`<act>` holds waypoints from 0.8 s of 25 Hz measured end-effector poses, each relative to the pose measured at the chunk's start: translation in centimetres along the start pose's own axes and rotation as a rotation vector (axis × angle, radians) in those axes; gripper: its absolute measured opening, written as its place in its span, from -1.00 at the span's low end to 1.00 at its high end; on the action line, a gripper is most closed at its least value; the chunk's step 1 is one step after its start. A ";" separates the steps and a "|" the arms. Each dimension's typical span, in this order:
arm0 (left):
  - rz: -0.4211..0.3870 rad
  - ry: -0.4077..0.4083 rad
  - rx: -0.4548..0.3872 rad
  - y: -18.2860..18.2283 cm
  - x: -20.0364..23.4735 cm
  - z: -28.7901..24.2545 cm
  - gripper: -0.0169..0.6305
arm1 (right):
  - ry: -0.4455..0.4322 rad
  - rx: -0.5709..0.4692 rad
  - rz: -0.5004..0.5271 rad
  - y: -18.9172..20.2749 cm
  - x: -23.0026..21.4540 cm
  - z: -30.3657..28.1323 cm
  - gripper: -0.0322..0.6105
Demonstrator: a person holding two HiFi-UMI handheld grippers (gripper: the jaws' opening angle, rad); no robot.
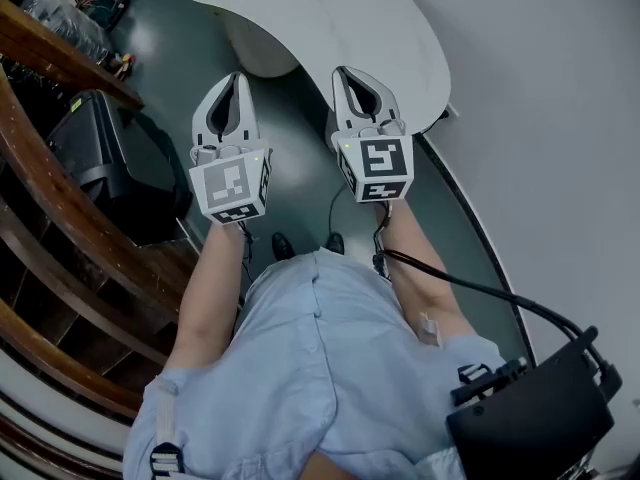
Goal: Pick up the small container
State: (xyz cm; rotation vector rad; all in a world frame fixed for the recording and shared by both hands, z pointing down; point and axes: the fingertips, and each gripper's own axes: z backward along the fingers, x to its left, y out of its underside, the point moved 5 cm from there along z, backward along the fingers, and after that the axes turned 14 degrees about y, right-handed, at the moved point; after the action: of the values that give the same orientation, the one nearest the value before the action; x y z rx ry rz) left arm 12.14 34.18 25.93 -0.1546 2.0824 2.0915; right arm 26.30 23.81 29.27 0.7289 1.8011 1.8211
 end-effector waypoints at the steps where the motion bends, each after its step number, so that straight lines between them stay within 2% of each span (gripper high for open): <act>1: -0.001 -0.006 0.005 0.3 -0.3 -0.3 -0.95 | -0.006 0.001 -0.005 0.4 -0.4 -0.2 -0.90; 9: 0.012 -0.053 0.006 1.0 -0.4 0.3 -0.95 | -0.021 -0.002 0.020 0.6 -0.8 -0.5 -0.90; 14: 0.032 -0.052 0.002 1.6 2.1 -0.1 -0.95 | -0.006 0.016 0.035 0.7 0.5 -2.1 -0.90; 20: 0.035 -0.028 -0.009 2.5 6.6 -3.0 -0.95 | 0.023 0.013 0.039 0.5 2.1 -7.0 -0.90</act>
State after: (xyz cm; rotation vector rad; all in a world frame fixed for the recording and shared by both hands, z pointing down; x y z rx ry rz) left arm 5.06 31.59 26.99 -0.0901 2.0742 2.1105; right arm 20.10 19.97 29.90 0.7554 1.8276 1.8513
